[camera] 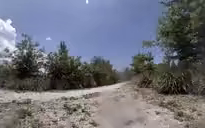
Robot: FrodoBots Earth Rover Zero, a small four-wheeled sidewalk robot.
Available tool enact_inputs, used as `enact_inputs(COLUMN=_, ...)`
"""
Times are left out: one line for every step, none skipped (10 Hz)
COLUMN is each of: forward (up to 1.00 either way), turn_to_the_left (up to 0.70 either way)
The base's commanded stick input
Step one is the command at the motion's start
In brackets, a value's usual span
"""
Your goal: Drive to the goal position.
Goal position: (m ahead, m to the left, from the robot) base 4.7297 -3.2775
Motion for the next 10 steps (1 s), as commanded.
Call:
enact_inputs(forward=0.85, turn_to_the_left=0.00)
enact_inputs(forward=0.85, turn_to_the_left=0.00)
enact_inputs(forward=0.85, turn_to_the_left=0.00)
enact_inputs(forward=0.85, turn_to_the_left=0.00)
enact_inputs(forward=0.85, turn_to_the_left=0.00)
enact_inputs(forward=0.85, turn_to_the_left=0.00)
enact_inputs(forward=0.85, turn_to_the_left=0.00)
enact_inputs(forward=0.85, turn_to_the_left=0.00)
enact_inputs(forward=0.85, turn_to_the_left=0.00)
enact_inputs(forward=0.85, turn_to_the_left=0.00)
